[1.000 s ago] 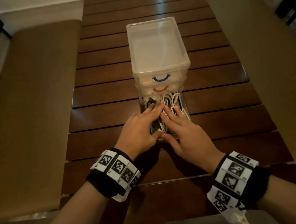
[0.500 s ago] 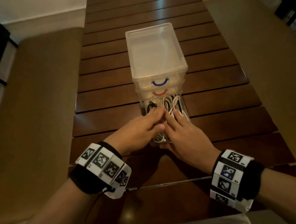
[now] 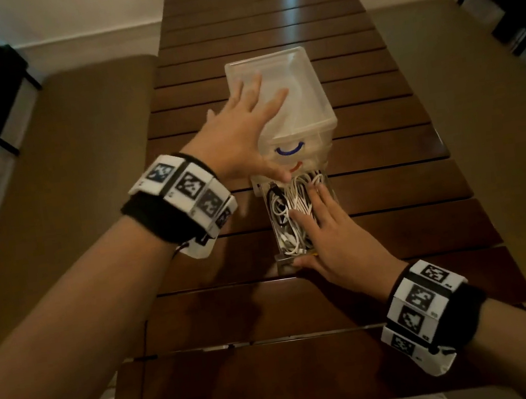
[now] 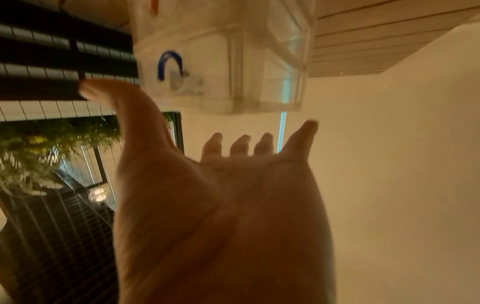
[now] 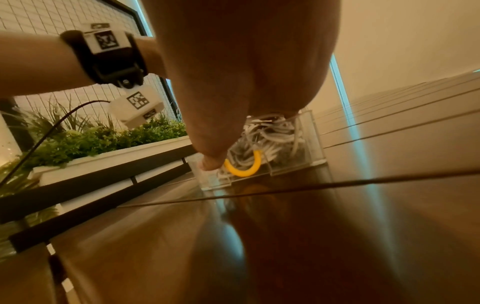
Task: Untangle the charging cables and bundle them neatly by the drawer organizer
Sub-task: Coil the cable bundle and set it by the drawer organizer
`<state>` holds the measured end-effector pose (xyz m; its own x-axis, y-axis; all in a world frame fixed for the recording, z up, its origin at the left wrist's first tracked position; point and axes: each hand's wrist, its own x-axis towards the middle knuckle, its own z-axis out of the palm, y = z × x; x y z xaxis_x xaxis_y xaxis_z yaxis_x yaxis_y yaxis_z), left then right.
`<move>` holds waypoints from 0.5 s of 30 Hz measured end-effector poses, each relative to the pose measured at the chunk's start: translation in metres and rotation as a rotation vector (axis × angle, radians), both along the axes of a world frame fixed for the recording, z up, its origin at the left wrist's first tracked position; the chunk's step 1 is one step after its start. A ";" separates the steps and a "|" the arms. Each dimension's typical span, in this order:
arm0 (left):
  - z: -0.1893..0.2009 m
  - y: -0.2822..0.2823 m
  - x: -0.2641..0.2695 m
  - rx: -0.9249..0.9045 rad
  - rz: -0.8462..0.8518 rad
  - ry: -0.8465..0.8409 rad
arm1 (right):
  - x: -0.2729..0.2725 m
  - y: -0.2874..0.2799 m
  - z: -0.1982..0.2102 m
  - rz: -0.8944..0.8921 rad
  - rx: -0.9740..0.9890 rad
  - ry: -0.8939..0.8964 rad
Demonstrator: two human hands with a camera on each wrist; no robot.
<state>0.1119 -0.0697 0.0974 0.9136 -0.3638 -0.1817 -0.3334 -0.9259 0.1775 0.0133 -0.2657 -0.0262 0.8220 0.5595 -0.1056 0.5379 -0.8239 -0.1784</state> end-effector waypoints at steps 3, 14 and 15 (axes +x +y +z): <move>-0.021 -0.005 0.003 0.030 0.007 -0.087 | 0.001 0.001 -0.001 0.015 -0.023 0.007; -0.014 -0.004 0.007 0.085 -0.005 -0.162 | 0.025 -0.006 0.001 0.110 -0.033 0.017; -0.014 -0.003 0.006 0.092 -0.002 -0.166 | 0.028 -0.009 0.000 0.128 -0.031 0.019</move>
<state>0.1183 -0.0727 0.0835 0.9330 -0.3547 -0.0609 -0.3532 -0.9349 0.0347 0.0413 -0.2744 -0.0262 0.7417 0.6560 -0.1396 0.6359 -0.7540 -0.1647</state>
